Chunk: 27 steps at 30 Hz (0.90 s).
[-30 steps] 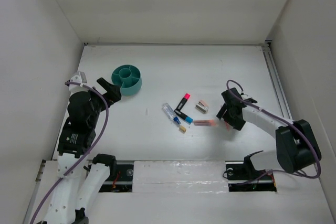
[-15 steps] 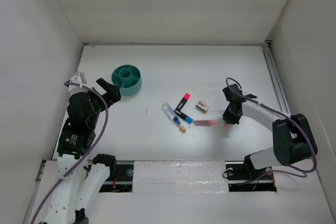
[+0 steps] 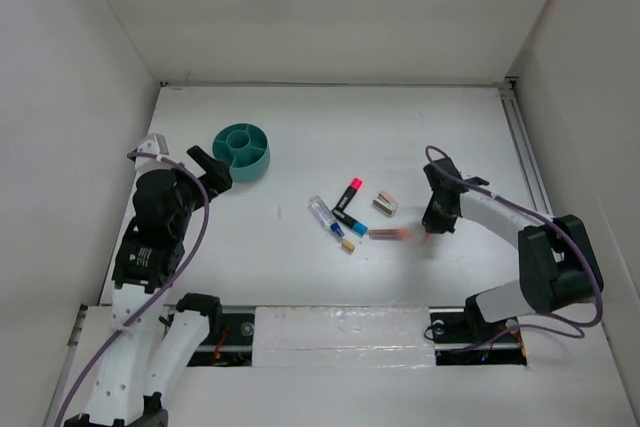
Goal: Sort the stationery into containers
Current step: Pick up the pen from the center of the board, then close the pen cap on the pen.
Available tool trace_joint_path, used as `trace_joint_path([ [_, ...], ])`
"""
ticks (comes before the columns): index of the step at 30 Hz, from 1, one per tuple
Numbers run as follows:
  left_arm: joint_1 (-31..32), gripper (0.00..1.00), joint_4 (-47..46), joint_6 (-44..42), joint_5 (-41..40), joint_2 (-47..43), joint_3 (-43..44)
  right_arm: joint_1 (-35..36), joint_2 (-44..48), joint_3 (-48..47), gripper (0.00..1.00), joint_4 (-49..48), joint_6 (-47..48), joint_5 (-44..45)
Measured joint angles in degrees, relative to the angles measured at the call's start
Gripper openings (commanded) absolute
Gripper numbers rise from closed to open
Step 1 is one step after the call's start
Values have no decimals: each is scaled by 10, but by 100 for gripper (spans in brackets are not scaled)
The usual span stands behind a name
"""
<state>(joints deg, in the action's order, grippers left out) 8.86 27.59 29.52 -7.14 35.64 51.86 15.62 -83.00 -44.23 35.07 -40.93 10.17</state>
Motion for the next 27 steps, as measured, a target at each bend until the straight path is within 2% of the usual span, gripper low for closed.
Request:
trace_joint_path([
  [4, 0, 100, 0, 1, 1, 30, 0, 53, 34, -10, 0, 4, 0, 30],
  [11, 0, 100, 0, 24, 23, 107, 0, 154, 173, -96, 0, 8, 10, 64],
  [17, 6, 100, -25, 44, 68, 207, -37, 238, 211, -136, 0, 7, 40, 65],
  [21, 64, 100, -29, 59, 59, 276, -39, 275, 215, -135, 0, 9, 57, 62],
  [27, 199, 100, -39, 101, -11, 372, -17, 290, 246, -132, 0, 3, 89, 35],
])
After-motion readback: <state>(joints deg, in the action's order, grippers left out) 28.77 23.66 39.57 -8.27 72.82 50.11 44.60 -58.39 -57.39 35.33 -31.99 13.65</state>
